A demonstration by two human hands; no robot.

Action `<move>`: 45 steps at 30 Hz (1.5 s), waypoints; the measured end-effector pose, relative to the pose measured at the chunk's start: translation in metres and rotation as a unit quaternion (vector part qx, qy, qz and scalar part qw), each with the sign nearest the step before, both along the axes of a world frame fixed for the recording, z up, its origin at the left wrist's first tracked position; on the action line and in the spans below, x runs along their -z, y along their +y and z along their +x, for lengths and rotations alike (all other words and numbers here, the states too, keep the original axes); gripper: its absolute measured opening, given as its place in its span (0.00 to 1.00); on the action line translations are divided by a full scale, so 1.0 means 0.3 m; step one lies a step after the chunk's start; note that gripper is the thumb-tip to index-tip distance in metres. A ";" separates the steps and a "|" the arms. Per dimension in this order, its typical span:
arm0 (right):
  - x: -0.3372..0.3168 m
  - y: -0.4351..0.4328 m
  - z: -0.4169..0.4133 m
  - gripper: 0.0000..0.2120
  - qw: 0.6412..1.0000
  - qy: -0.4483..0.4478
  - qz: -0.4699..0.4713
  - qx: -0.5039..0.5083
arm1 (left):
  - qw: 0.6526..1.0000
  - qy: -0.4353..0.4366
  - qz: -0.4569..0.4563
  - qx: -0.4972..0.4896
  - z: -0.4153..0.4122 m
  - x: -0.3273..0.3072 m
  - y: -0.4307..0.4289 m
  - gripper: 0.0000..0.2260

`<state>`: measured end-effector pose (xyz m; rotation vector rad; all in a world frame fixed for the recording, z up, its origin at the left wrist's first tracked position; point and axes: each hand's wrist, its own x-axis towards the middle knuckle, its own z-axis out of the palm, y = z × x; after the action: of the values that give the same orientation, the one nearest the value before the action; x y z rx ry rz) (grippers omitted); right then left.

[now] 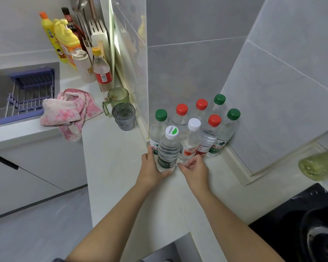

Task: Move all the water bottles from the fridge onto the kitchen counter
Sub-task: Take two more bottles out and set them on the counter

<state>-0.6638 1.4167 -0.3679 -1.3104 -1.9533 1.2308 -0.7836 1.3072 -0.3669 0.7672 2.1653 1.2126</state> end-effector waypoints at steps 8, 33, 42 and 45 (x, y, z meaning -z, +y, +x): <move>-0.020 0.010 0.015 0.15 1.000 -0.009 -0.002 -0.008 | 0.999 -0.043 0.017 0.029 -0.022 -0.015 0.001 0.45; -0.138 -0.296 0.132 0.36 0.908 -0.267 0.237 -0.220 | 0.892 0.323 -0.313 0.045 0.101 -0.200 -0.487 0.46; -0.273 -0.597 0.168 0.38 0.819 -0.275 0.373 -0.338 | 0.829 0.396 -0.377 -0.116 0.349 -0.313 -0.879 0.39; -0.341 -0.734 0.185 0.37 0.799 -0.241 0.394 -0.385 | 0.816 0.408 -0.375 -0.165 0.453 -0.361 -1.038 0.38</move>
<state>-0.6083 1.1964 -0.2657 -0.3718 -3.0415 0.1704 -0.6478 0.9958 -0.2587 0.6025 3.2377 -0.0185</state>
